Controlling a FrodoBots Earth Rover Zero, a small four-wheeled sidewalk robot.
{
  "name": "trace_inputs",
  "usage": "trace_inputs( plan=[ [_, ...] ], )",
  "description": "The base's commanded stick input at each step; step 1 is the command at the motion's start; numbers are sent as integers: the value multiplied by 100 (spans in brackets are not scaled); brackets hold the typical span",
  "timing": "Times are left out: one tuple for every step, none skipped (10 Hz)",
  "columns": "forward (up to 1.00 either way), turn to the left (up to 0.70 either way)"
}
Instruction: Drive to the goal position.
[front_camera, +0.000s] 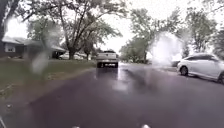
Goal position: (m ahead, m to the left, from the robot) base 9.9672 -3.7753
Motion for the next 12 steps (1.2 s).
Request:
trace_inputs(
  plan=[
    [70, 0],
    [70, 0],
    [70, 0],
    [70, 0],
    [70, 0],
    [70, 0],
    [70, 0],
    [70, 0],
    [70, 0],
    [70, 0],
    [70, 0],
    [70, -3]
  ],
)
